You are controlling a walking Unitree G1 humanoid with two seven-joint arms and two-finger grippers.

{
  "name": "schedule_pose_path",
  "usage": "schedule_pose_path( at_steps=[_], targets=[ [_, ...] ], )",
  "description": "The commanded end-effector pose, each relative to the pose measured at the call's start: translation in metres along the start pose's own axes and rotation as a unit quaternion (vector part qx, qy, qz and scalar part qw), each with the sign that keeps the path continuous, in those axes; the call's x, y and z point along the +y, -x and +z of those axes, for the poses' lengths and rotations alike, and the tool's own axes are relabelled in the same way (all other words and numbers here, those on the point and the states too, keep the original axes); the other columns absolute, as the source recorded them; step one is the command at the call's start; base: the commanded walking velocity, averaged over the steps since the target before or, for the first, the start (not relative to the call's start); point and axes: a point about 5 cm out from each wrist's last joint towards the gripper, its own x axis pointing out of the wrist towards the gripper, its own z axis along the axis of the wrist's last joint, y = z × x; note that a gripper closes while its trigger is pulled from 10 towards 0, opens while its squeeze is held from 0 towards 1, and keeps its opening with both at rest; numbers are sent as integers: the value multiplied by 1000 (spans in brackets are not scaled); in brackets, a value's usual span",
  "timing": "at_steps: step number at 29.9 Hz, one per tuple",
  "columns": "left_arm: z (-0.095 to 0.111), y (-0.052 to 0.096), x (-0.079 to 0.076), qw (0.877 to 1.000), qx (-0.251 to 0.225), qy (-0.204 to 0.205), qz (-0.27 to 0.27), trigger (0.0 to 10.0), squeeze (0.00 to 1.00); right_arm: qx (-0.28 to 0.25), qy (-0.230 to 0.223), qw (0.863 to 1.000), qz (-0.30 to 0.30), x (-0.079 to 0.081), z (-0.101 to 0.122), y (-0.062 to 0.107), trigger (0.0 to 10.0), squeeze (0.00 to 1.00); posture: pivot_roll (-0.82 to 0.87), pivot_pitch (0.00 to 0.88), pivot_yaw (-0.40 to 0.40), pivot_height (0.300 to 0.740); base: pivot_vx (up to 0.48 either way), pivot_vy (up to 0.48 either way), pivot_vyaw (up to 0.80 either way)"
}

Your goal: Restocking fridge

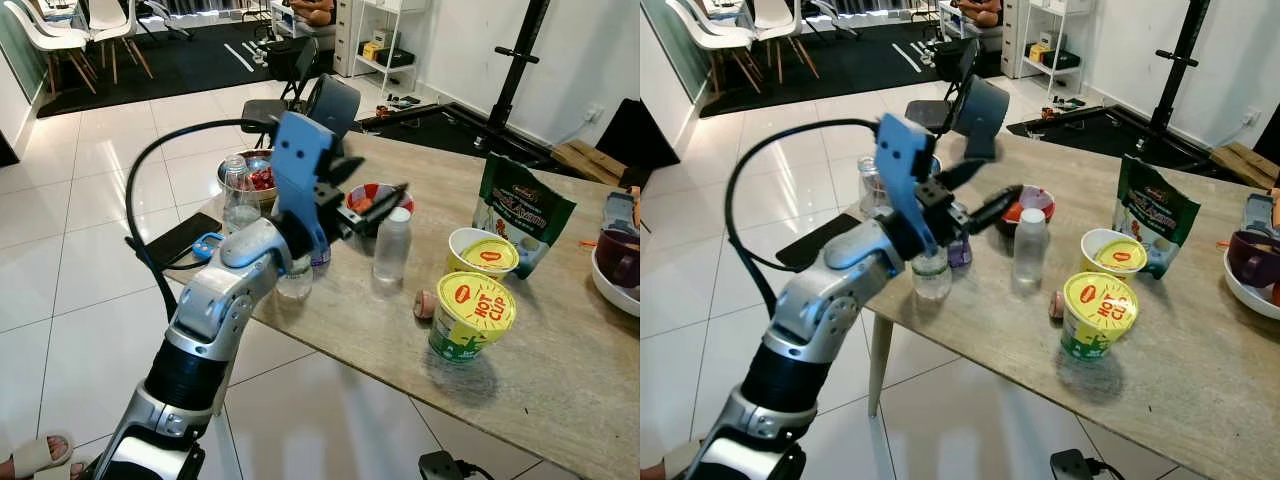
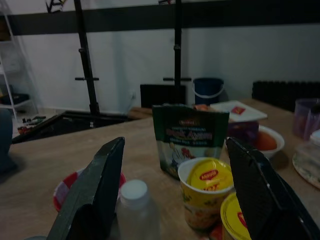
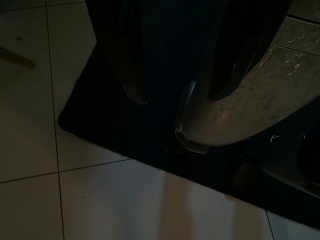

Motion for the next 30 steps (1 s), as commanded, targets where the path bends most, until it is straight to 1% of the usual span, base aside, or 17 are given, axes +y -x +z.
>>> schedule_pose_path(
  at_steps=[1,4,5,7,10,11,12,13,14,16,17,19,22,23,26,27,30],
  targets=[
    [-9,4,-2,999,34,-25,-8,10000,0,19,-4,1000,9,5,-10,1,10000,0,8,53,33,740,0,0,0],
    [-10,5,4,999,37,-35,10,10000,0,18,-4,1000,9,5,-10,1,10000,0,8,54,34,740,0,0,0],
    [-8,6,10,998,34,-41,33,10000,0,18,-4,1000,9,5,-10,1,10000,0,10,53,33,740,0,0,0],
    [-8,7,12,998,33,-43,41,10000,0,18,-4,1000,9,5,-10,1,10000,0,10,53,33,740,0,0,0],
    [-8,9,20,994,40,-56,82,10000,0,19,-4,1000,10,5,-10,1,10000,0,12,55,33,740,0,0,0],
    [-9,10,24,992,46,-52,105,10000,0,19,-4,1000,10,5,-10,1,10000,0,15,56,34,740,0,0,0],
    [-9,10,24,992,46,-52,105,10000,0,19,-4,1000,10,5,-10,1,10000,0,15,56,34,740,0,0,0],
    [-12,12,28,988,56,-48,134,10000,0,20,-3,1000,11,5,-11,1,10000,0,17,57,33,740,0,0,0],
    [-13,12,28,986,60,-51,144,10000,0,21,-3,1000,11,6,-11,1,10000,0,18,58,33,740,0,0,0],
    [-14,12,28,986,62,-53,148,10000,0,21,-3,1000,12,6,-11,1,10000,0,18,58,33,740,0,0,0],
    [-14,12,30,981,66,-62,170,10000,0,20,-3,1000,13,7,-10,0,10000,0,16,58,35,740,0,0,0],
    [-14,12,30,981,66,-62,170,10000,0,20,-3,1000,13,7,-10,0,10000,0,16,58,35,740,0,0,0],
    [-10,15,39,973,72,-68,210,10000,0,19,-3,1000,13,7,-10,0,10000,0,13,58,36,740,0,0,0],
    [-10,15,39,973,72,-68,210,10000,0,19,-3,1000,13,7,-10,0,10000,0,13,58,36,740,0,0,0],
    [-6,19,48,964,73,-75,246,10000,0,21,-2,1000,13,7,-11,1,10000,0,14,58,36,740,0,0,0],
    [-6,19,48,964,73,-75,246,10000,0,21,-2,1000,13,7,-11,1,10000,0,14,58,36,740,0,0,0],
    [0,24,58,955,69,-69,279,10000,0,24,1,1000,12,6,-13,1,10000,0,16,55,35,740,0,0,0]
  ],
)
